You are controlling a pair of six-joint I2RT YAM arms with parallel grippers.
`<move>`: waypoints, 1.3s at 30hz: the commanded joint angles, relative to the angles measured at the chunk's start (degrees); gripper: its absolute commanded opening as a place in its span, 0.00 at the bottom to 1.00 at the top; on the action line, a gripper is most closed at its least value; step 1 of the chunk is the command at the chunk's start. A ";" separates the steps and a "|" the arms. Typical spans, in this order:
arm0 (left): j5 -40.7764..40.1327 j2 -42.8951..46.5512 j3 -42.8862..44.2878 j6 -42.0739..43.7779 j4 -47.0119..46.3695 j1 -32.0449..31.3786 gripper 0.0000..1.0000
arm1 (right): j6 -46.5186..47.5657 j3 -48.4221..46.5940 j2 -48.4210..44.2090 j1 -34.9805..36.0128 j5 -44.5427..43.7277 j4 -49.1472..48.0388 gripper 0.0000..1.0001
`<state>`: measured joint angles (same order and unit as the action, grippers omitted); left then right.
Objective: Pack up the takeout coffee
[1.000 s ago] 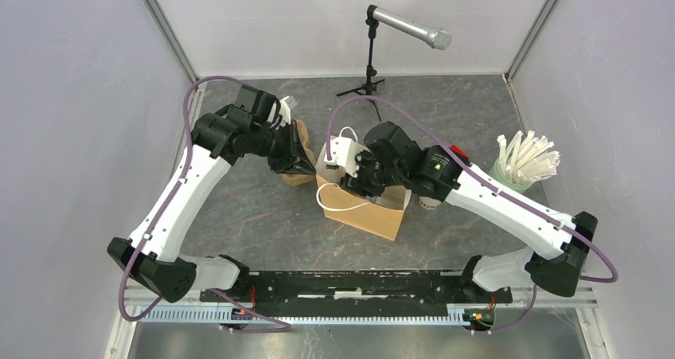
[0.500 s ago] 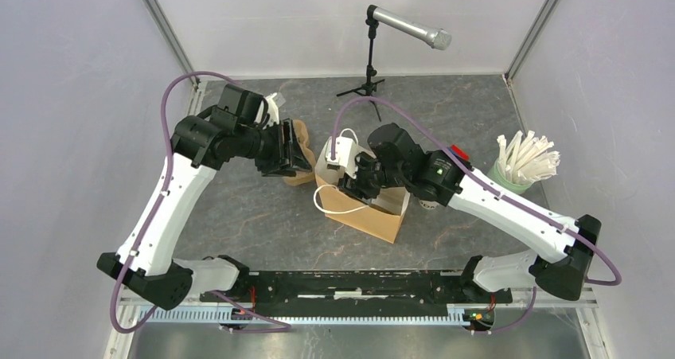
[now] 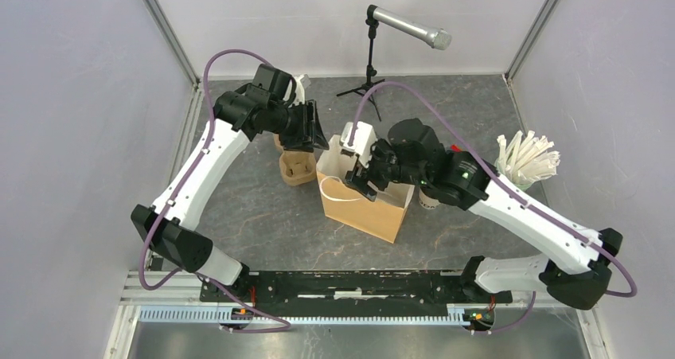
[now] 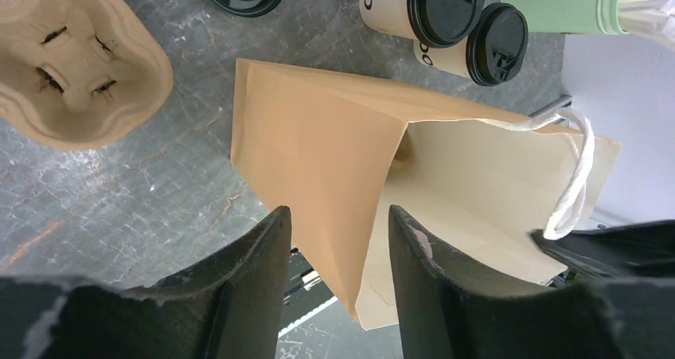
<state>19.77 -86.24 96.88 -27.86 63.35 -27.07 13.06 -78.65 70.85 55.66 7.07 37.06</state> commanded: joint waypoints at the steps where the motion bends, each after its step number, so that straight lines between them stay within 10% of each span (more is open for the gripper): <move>1: 0.06 -0.02 0.07 4.14 -3.42 -0.09 0.50 | -4.27 -3.63 -4.37 0.19 -3.59 -4.71 0.79; 8: 0.21 1.79 1.60 2.33 5.51 -0.09 0.03 | -8.60 -4.89 -7.41 0.20 -11.50 -8.22 0.98; 26: -7.97 11.43 2.25 0.81 15.47 0.21 0.02 | -19.13 -6.84 -8.45 -1.14 -42.46 -0.22 0.98; 33: 0.74 10.45 3.23 -1.30 8.82 0.35 0.57 | -23.68 -5.24 -6.60 -12.41 -38.87 6.78 0.97; 39: 1.24 8.41 1.13 -1.21 5.89 0.35 0.76 | -21.88 -3.38 -2.63 -23.46 -29.52 10.19 0.98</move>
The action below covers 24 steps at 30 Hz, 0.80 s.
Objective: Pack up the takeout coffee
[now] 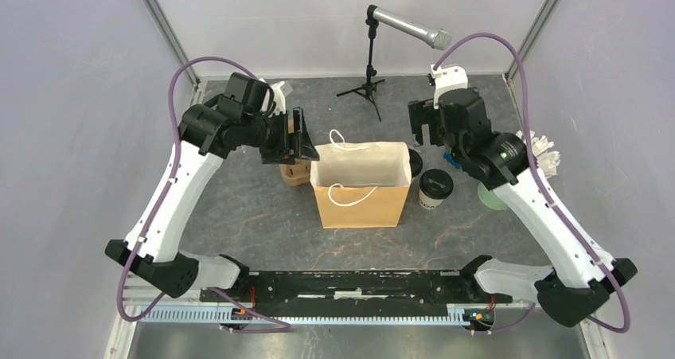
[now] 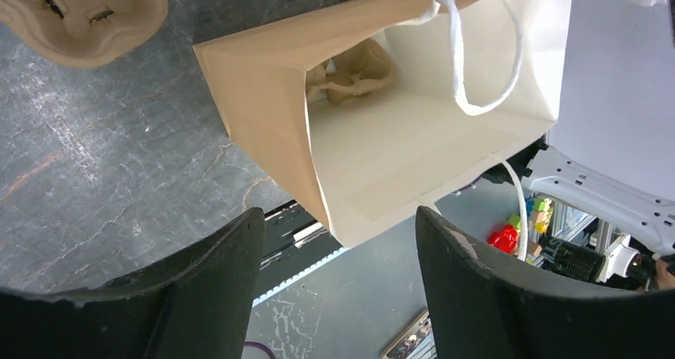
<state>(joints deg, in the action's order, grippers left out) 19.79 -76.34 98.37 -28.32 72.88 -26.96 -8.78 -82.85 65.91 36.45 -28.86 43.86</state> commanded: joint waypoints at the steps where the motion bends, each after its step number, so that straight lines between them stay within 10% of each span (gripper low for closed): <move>1: 0.25 -2.22 0.03 -0.12 -3.10 0.21 0.76 | 0.32 0.91 3.34 -5.79 8.29 3.78 0.98; 20: 2.23 -6.83 -3.74 4.38 -4.99 0.15 0.63 | 4.99 -13.46 25.50 -15.18 31.27 19.83 0.83; 24: 2.31 -6.54 -4.90 3.62 -5.98 0.15 0.41 | 5.14 -10.91 25.45 -15.22 31.91 17.63 0.82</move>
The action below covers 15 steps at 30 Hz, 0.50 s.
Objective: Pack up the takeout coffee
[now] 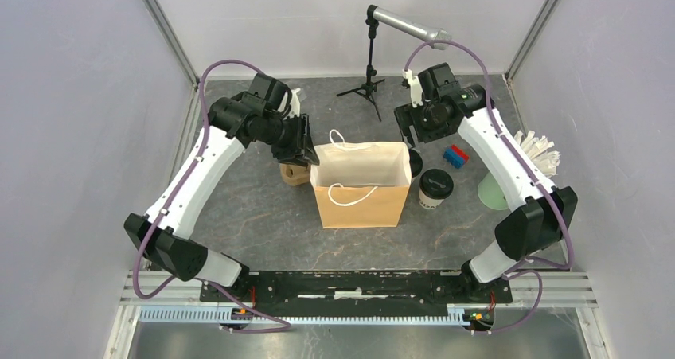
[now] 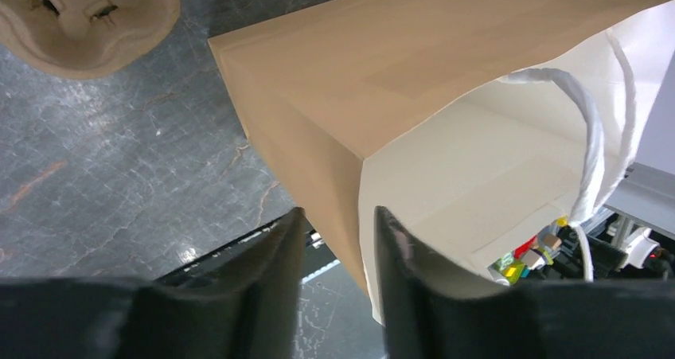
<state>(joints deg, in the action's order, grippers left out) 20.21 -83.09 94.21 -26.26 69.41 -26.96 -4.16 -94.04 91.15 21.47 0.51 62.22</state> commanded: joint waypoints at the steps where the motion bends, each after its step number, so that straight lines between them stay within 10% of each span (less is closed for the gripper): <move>1: 1.55 0.07 -0.36 1.59 -1.96 0.14 0.27 | 0.83 0.36 0.34 -0.21 2.48 -0.75 0.82; 6: -1.44 -0.37 5.25 3.49 6.09 0.22 0.02 | 3.30 -1.59 1.97 -0.25 2.48 2.22 0.82; 15: -5.07 3.03 6.99 5.02 17.22 1.11 0.02 | 2.46 -7.95 6.11 -0.15 6.10 9.68 0.78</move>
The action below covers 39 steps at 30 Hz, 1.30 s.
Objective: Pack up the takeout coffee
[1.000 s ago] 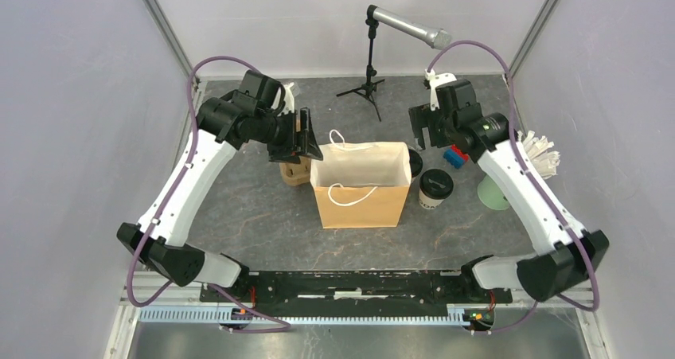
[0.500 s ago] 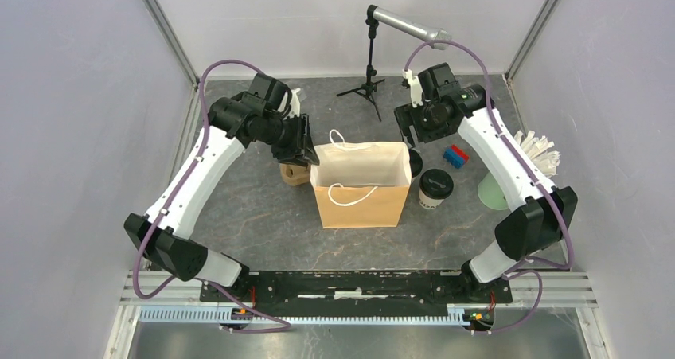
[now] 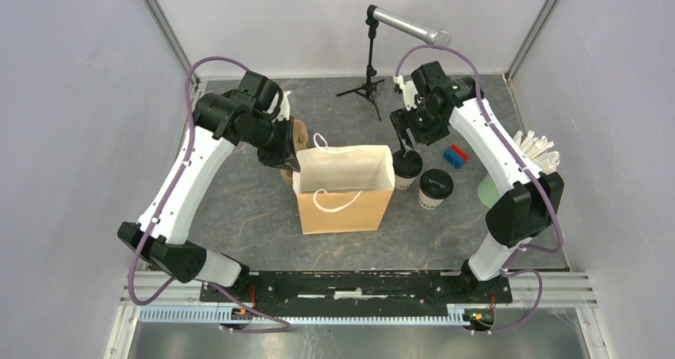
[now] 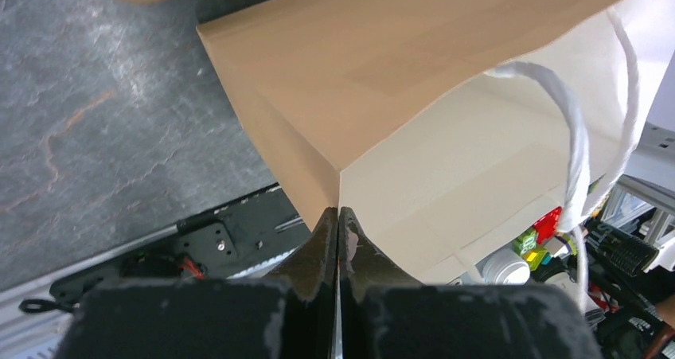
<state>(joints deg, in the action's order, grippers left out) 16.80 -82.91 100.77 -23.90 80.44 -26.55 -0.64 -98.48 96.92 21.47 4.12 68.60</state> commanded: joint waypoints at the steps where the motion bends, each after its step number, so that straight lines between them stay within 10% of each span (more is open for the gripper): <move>1: -2.00 3.48 -0.11 2.56 6.75 0.82 0.03 | -1.61 -3.77 0.61 -0.08 2.80 3.30 0.77; 39: -0.08 4.72 -2.41 3.19 5.94 1.39 0.04 | -1.11 -0.35 10.82 4.97 -7.35 3.35 0.88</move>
<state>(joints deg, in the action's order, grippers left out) 15.53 -78.67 97.73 -23.51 86.89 -25.45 -2.81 -99.44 106.96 26.50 -2.24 71.57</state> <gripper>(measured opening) 0.044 0.880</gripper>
